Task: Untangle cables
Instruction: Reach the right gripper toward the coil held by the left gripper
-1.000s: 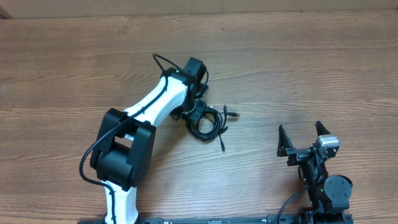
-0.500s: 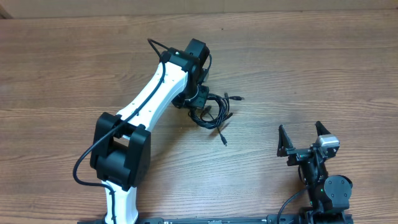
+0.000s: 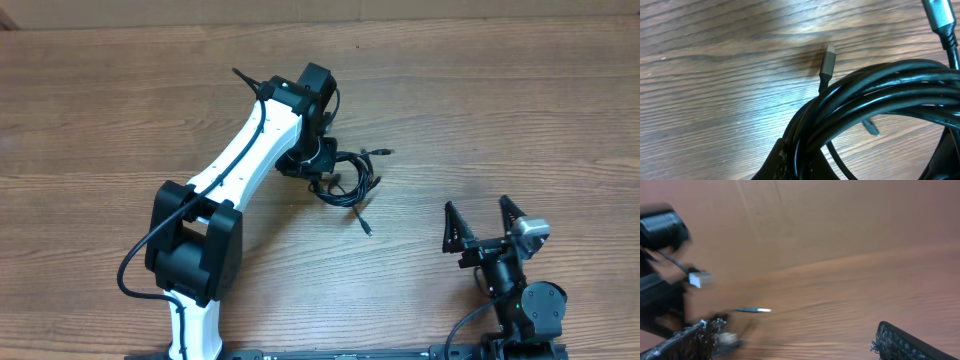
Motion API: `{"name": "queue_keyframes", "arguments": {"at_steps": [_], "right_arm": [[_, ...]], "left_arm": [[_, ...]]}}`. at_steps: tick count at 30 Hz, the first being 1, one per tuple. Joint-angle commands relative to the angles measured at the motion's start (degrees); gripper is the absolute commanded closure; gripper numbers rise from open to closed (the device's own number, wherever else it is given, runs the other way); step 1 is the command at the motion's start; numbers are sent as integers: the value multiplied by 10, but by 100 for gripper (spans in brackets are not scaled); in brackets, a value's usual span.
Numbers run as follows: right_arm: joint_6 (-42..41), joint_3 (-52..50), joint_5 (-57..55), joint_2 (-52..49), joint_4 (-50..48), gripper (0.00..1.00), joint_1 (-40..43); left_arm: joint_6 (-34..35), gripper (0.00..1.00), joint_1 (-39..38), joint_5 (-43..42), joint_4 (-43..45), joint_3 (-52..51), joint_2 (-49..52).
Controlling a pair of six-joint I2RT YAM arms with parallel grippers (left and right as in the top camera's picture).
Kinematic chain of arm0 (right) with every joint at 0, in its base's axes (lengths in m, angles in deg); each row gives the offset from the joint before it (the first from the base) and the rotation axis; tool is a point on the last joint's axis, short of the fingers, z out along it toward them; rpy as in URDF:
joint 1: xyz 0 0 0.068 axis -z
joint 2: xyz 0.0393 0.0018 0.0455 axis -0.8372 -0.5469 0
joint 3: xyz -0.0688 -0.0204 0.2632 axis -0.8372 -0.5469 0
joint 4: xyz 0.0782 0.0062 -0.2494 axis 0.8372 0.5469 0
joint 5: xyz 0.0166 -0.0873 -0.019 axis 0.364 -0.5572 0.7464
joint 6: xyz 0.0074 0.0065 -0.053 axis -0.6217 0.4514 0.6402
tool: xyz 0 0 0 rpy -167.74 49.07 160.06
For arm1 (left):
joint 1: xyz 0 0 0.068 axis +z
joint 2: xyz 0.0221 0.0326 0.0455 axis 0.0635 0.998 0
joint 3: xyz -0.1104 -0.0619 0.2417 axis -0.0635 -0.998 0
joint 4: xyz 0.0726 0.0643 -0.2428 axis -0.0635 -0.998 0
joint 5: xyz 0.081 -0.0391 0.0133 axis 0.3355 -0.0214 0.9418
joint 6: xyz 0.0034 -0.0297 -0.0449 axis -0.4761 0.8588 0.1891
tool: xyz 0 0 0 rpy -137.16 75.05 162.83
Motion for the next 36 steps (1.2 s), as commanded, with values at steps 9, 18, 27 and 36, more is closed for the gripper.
{"name": "queue_keyframes", "arguments": {"at_steps": [9, 18, 27, 36], "right_arm": [[-348, -6, 123, 7, -18, 0, -2], [-280, 77, 167, -21, 84, 0, -2], [-207, 225, 375, -226, 123, 0, -2], [-211, 228, 375, -342, 33, 10, -2]], "left_arm": [[9, 96, -1, -33, 11, 17, 0], [5, 96, -1, -32, 18, 17, 0], [-43, 96, -1, -33, 24, 17, 0], [-82, 96, -1, -33, 24, 17, 0]]}}
